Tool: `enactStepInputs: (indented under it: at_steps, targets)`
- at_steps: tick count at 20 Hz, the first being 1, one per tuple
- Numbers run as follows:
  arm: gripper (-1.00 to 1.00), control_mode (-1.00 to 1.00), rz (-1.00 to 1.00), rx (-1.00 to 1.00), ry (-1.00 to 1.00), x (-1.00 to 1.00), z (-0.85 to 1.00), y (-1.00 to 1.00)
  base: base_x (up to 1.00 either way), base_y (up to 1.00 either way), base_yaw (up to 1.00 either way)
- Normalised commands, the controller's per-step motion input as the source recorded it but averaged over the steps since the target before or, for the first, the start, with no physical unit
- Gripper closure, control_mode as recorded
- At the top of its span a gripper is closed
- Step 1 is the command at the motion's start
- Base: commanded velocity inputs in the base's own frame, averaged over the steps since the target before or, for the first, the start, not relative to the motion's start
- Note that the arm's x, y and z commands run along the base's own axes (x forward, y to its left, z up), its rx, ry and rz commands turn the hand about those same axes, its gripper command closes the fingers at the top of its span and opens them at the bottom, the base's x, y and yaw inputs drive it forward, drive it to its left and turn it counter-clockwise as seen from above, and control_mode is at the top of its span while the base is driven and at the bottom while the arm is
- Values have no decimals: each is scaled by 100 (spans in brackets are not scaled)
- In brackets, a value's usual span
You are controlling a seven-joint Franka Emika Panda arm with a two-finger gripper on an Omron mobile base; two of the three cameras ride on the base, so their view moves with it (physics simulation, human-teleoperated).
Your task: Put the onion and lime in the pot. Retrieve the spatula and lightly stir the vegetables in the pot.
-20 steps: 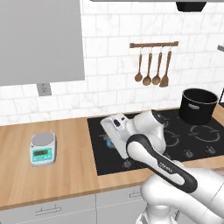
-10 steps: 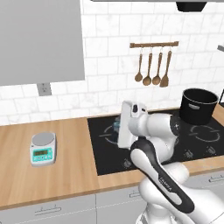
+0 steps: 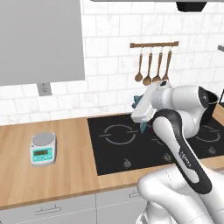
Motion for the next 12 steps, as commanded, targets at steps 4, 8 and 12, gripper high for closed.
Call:
enactStepInputs:
  at_steps: [4,8,12]
  targets:
    - [100,-100,-14,10,16,16,22,-64,0,0,0]
    - [100,-100,-24,0,3,4,0,-40,0,0,0]
    - [100,-100,-19,0,-3,0,0,-7,0,0,0]
